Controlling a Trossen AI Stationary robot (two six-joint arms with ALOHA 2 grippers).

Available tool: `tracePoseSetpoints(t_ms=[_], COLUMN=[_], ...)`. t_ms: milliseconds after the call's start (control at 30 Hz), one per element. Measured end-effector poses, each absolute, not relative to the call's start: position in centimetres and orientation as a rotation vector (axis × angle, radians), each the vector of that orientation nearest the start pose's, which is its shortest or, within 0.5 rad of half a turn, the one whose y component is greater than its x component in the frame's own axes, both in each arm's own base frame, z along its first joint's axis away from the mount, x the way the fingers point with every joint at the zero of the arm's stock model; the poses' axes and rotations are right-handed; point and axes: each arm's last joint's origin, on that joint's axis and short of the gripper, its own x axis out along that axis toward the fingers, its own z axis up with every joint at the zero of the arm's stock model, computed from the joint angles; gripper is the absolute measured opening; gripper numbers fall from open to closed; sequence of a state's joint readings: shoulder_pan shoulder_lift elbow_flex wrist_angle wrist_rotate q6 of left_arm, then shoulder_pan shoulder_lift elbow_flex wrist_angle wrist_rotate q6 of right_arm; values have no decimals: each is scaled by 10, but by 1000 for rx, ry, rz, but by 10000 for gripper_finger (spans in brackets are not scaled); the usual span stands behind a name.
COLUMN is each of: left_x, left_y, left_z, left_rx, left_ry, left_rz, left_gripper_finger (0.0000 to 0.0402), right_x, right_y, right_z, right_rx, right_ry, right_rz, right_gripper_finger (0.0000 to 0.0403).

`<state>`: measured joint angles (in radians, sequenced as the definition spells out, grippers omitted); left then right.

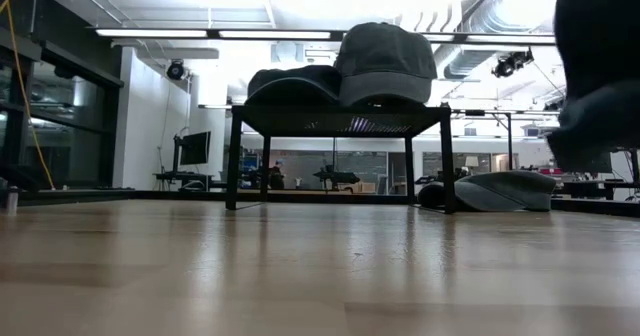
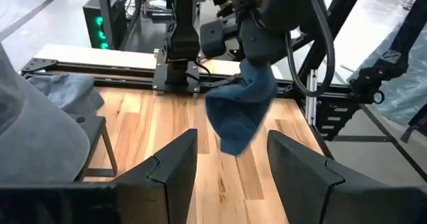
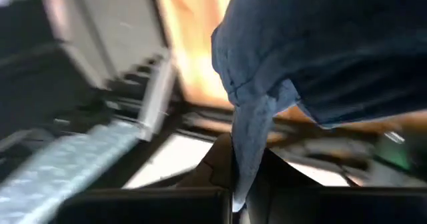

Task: Pick & Place hat
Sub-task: Stack the blue cap on top of the stacked blue caps on the shelf

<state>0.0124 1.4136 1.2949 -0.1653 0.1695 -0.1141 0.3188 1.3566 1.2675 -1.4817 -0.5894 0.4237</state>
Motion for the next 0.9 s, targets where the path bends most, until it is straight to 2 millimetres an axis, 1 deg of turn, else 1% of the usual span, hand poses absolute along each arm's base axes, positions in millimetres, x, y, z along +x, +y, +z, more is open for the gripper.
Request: tracePoseSetpoints(t_ms=[133,233,367,467,567,700,833,900], left_x=[321,321,321,321,321,321,322,323], left_y=[-1,-1,-1,-1,-1,-1,2,3], left_z=[368,368,368,368,368,367,369,373], left_rx=[-160,-165,-171,-199,-235,-238,-218,-201], left_ry=[295,296,296,298,301,306,277,232], left_rz=[-136,-137,-136,-129,-122,-119,-23,-14], left_gripper_finger=[179,179,179,179,179,179,179,179], right_x=[195,196,196,199,203,212,218,219], right_y=[85,87,90,90,89,89,90,89], right_z=[301,298,297,302,314,339,364,373], right_rx=[395,283,174,113,45,-23,-65,-87], right_ry=[1801,1784,1753,1702,1612,1443,1286,1231], right_rz=[266,218,212,191,160,158,162,151], right_gripper_finger=[3,3,3,3,3,3,3,3])
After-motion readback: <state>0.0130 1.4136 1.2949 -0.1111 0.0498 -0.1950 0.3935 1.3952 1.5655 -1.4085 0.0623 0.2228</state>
